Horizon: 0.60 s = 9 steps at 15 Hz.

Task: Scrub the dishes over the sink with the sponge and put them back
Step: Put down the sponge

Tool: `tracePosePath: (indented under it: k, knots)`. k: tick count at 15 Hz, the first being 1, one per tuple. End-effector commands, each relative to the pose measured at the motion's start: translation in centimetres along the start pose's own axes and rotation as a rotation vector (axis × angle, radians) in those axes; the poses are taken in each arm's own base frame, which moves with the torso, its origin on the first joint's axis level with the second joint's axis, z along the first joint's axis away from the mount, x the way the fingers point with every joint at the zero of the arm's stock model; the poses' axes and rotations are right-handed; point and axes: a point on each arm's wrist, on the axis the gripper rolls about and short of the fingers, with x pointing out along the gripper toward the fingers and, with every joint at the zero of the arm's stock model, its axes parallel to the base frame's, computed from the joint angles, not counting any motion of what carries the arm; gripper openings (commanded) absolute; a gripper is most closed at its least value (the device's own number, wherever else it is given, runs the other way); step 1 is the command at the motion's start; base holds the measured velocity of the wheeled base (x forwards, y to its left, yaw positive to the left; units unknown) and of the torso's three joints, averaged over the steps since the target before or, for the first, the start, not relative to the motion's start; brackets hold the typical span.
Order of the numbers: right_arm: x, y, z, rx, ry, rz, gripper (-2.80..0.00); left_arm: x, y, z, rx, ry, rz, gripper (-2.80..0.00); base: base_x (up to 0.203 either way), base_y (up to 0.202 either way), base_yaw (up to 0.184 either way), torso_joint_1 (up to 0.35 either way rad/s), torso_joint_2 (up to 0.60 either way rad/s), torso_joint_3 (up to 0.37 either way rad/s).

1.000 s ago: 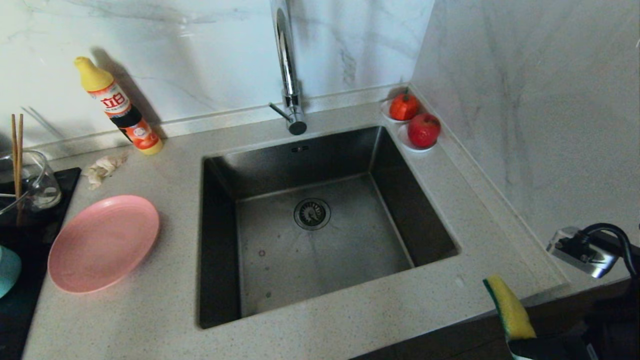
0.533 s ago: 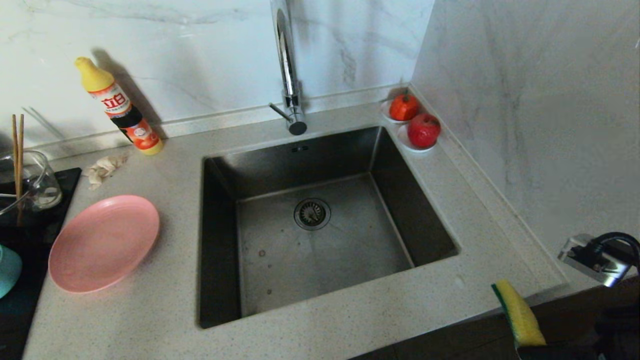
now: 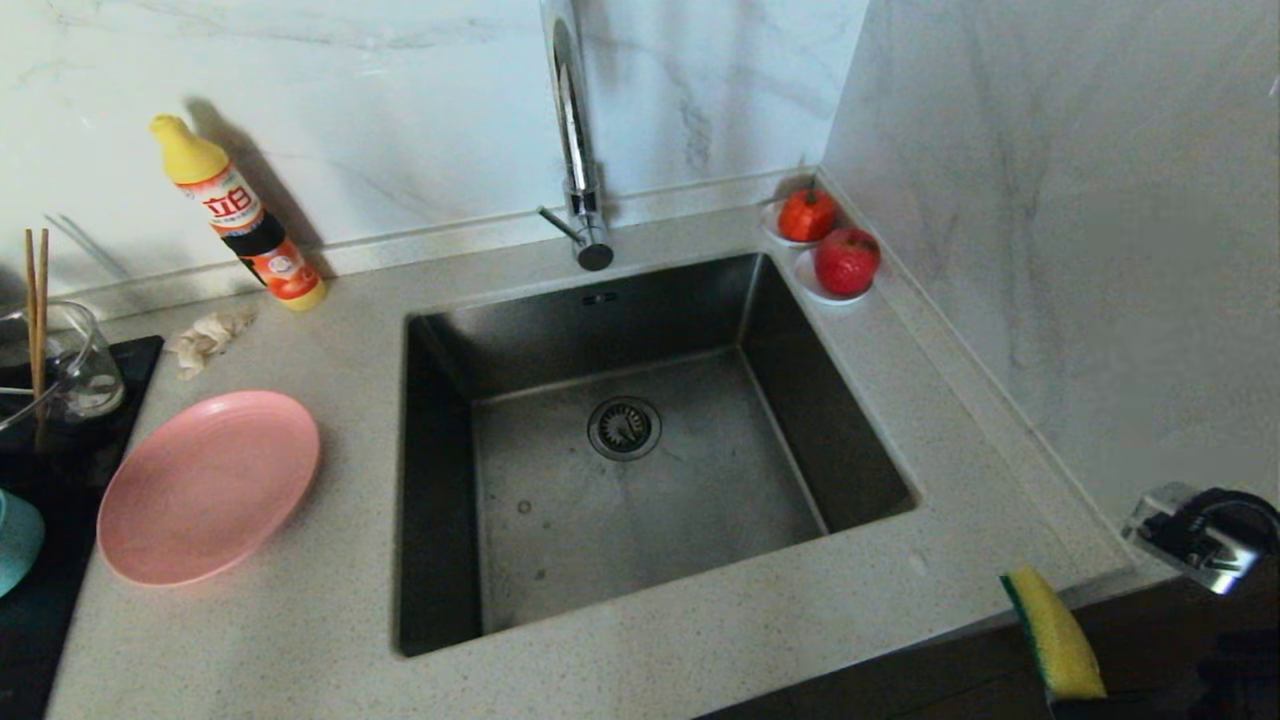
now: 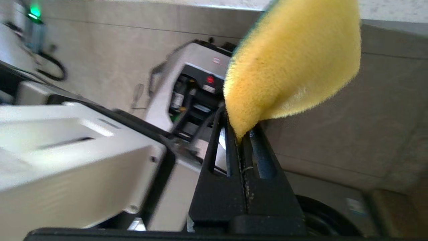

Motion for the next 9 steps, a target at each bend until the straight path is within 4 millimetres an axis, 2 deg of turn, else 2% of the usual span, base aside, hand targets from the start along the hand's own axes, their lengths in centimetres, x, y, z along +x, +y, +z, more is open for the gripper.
tracePosePath:
  k: [1,5,7,9]
  knots:
    - [0.7,-0.3,-0.6,-0.038,0.026,-0.058,-2.80,0.1,0.0,-0.2,-0.040,0.003,0.008,-2.80,0.000,0.000,0.000,0.000,0.00,0.000]
    - [2.1,-0.7,-1.3,-0.099,0.073,-0.172,-2.80,0.1,0.0,-0.2,-0.041,0.004,0.009,-2.80,0.000,0.000,0.000,0.000,0.00,0.000]
    - [3.5,-0.9,-2.1,-0.134,0.137,-0.227,-2.80,0.1,0.0,-0.2,-0.041,0.004,0.009,-2.80,0.000,0.000,0.000,0.000,0.00,0.000]
    - [4.9,-1.0,-2.2,-0.142,0.115,-0.278,-2.80,0.1,0.0,-0.2,-0.041,0.004,0.010,-2.80,0.000,0.000,0.000,0.000,0.00,0.000]
